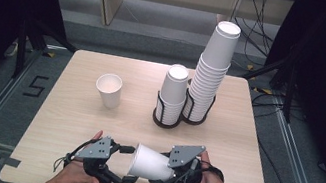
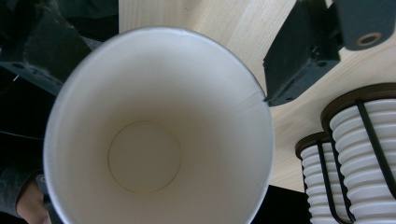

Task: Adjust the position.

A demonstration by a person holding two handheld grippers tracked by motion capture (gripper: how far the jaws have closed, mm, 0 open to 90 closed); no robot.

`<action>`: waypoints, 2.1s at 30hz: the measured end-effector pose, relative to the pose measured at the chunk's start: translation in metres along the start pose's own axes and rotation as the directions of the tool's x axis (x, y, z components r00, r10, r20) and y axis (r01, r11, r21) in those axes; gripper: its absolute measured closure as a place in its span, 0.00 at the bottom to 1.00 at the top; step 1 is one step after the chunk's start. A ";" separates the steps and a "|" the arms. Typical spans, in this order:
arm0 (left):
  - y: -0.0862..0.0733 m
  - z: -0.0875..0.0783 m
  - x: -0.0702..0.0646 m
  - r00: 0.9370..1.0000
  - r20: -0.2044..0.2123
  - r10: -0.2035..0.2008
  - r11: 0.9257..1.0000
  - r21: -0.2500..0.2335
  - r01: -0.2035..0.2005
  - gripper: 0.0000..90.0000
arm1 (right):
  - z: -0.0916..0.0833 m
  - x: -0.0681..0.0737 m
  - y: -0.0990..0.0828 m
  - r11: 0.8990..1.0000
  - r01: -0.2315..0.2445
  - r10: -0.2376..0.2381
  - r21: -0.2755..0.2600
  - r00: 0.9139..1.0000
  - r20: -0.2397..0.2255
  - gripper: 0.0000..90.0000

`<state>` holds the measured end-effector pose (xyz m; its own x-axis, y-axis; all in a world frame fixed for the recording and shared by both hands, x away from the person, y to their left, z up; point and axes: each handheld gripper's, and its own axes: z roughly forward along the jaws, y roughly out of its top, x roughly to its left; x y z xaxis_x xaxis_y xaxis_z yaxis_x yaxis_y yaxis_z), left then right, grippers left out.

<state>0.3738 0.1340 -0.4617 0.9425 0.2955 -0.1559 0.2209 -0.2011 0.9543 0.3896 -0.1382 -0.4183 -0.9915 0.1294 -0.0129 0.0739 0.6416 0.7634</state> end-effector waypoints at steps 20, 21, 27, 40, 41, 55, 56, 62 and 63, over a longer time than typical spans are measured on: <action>0.003 0.001 -0.004 0.999 0.028 0.032 0.999 -0.042 -0.031 0.05 | 0.012 0.004 0.002 1.000 0.016 -0.016 -0.008 0.998 -0.059 0.28; 0.003 0.000 -0.003 0.999 0.034 0.031 0.999 -0.039 -0.030 0.05 | 0.013 0.003 0.001 1.000 0.020 -0.021 -0.010 0.998 -0.060 0.28; 0.000 -0.001 0.000 0.997 0.066 0.051 0.998 -0.031 -0.049 0.09 | 0.015 0.000 -0.003 1.000 0.014 -0.015 -0.012 0.996 -0.090 0.28; -0.002 0.001 -0.002 0.993 0.099 0.062 0.998 -0.037 -0.059 0.08 | 0.020 0.004 -0.004 0.999 0.043 -0.042 0.006 0.993 -0.111 0.28; -0.002 0.001 -0.001 0.992 0.107 0.063 0.997 -0.047 -0.058 0.09 | 0.019 0.004 -0.003 0.999 0.049 -0.048 0.002 0.994 -0.101 0.28; 0.002 -0.002 -0.005 0.990 0.076 0.121 0.992 -0.034 -0.119 0.16 | 0.018 0.004 -0.003 1.000 0.012 -0.011 0.016 0.997 -0.077 0.22; 0.003 -0.002 -0.005 0.989 0.073 0.125 0.992 -0.028 -0.123 0.16 | 0.017 0.004 -0.002 1.000 0.012 -0.011 0.017 0.998 -0.067 0.20; 0.004 -0.002 -0.004 0.994 0.037 0.104 0.995 -0.003 -0.104 0.16 | 0.008 0.007 0.004 0.998 0.038 -0.039 0.057 0.999 0.025 0.18; 0.005 -0.003 -0.004 0.994 0.023 0.105 0.994 0.013 -0.105 0.16 | 0.006 0.008 0.005 0.998 0.035 -0.037 0.061 0.999 0.039 0.18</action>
<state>0.3700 0.1345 -0.4553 0.9659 0.2516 -0.0610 0.1240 -0.2429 0.9621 0.3825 -0.1292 -0.4185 -0.9886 0.1350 -0.0666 0.0456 0.6905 0.7219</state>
